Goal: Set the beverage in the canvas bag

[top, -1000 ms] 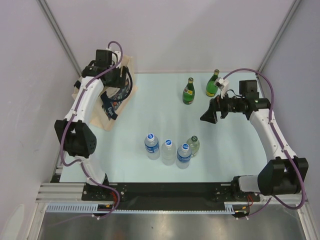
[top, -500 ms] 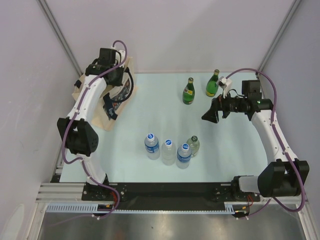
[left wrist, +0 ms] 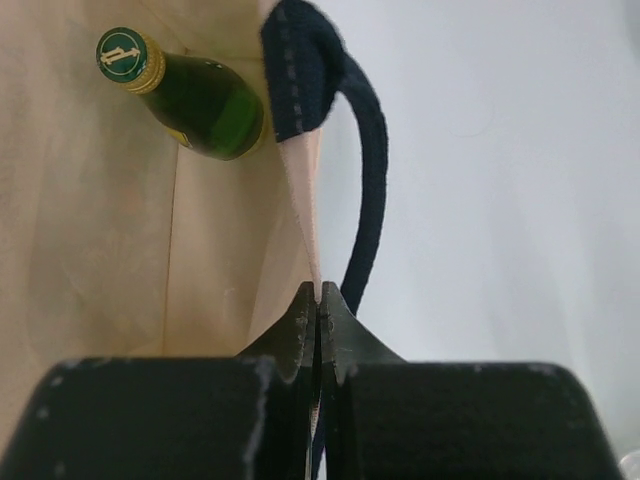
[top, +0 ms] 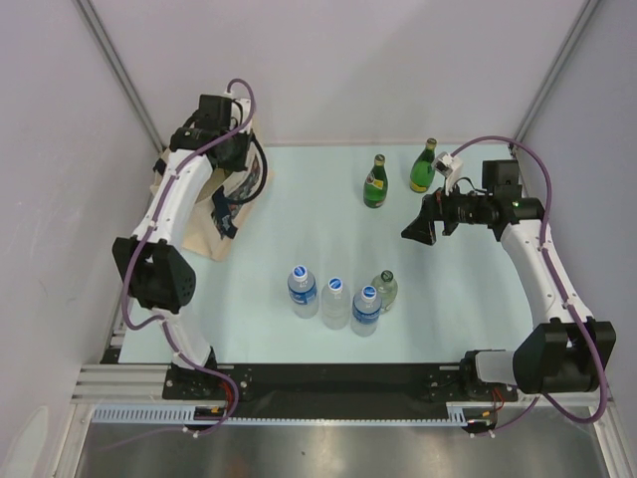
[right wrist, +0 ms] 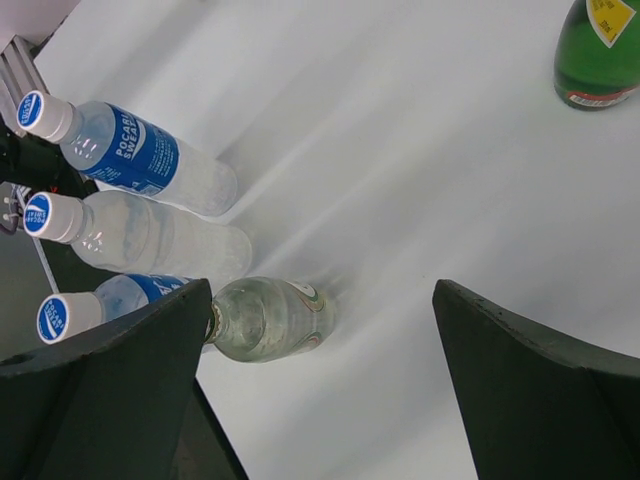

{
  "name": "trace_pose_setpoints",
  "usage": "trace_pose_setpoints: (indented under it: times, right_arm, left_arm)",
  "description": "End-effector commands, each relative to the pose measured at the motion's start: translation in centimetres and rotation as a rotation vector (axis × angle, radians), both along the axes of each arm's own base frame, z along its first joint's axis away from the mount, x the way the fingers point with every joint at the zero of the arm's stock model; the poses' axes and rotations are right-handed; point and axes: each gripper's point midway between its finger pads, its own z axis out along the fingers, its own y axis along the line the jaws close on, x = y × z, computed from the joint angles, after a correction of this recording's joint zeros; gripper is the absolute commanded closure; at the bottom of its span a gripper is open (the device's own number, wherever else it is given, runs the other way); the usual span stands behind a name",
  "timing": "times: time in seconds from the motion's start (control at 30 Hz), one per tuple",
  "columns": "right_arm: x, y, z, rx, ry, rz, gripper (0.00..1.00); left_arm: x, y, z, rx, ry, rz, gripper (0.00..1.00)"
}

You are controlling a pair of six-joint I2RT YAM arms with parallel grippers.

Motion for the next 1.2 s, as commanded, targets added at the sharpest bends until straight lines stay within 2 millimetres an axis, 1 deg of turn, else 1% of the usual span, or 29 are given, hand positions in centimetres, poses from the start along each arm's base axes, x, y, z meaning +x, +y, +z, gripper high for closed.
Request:
trace_pose_setpoints:
  times: [0.0, 0.17, 0.3, 0.5, 0.67, 0.87, 0.9, 1.17]
  right_arm:
    - [-0.2, 0.3, 1.5, 0.028, -0.048, 0.009, 0.00]
    - [-0.2, 0.2, 1.5, 0.029, -0.049, 0.007, 0.00]
    - [-0.2, 0.3, 1.3, 0.032, -0.043, 0.008, 0.00]
    - [-0.3, 0.2, 1.3, 0.031, -0.043, 0.006, 0.00]
    - [-0.4, 0.2, 1.2, 0.028, -0.045, 0.006, 0.00]
    - [-0.3, 0.1, 1.1, 0.021, -0.048, 0.004, 0.00]
    - [-0.3, 0.1, 1.1, 0.022, -0.046, 0.005, 0.00]
    - [-0.2, 0.1, 1.2, 0.009, -0.066, 0.020, 0.00]
  left_arm:
    - [-0.7, -2.8, 7.4, -0.100, -0.176, -0.075, 1.00]
    - [-1.3, -3.6, 7.9, -0.124, -0.180, -0.101, 1.00]
    - [-1.4, -4.4, 8.1, -0.146, -0.180, -0.114, 1.00]
    - [-2.1, -6.7, 8.0, -0.175, -0.162, -0.167, 1.00]
    - [-2.3, -8.0, 8.1, -0.196, -0.154, -0.190, 1.00]
    - [-3.2, -10.0, 8.3, -0.215, -0.144, -0.226, 1.00]
    - [-3.4, -10.5, 8.3, -0.217, -0.141, -0.237, 1.00]
    - [-4.5, -12.6, 7.1, -0.226, -0.103, -0.267, 1.00]
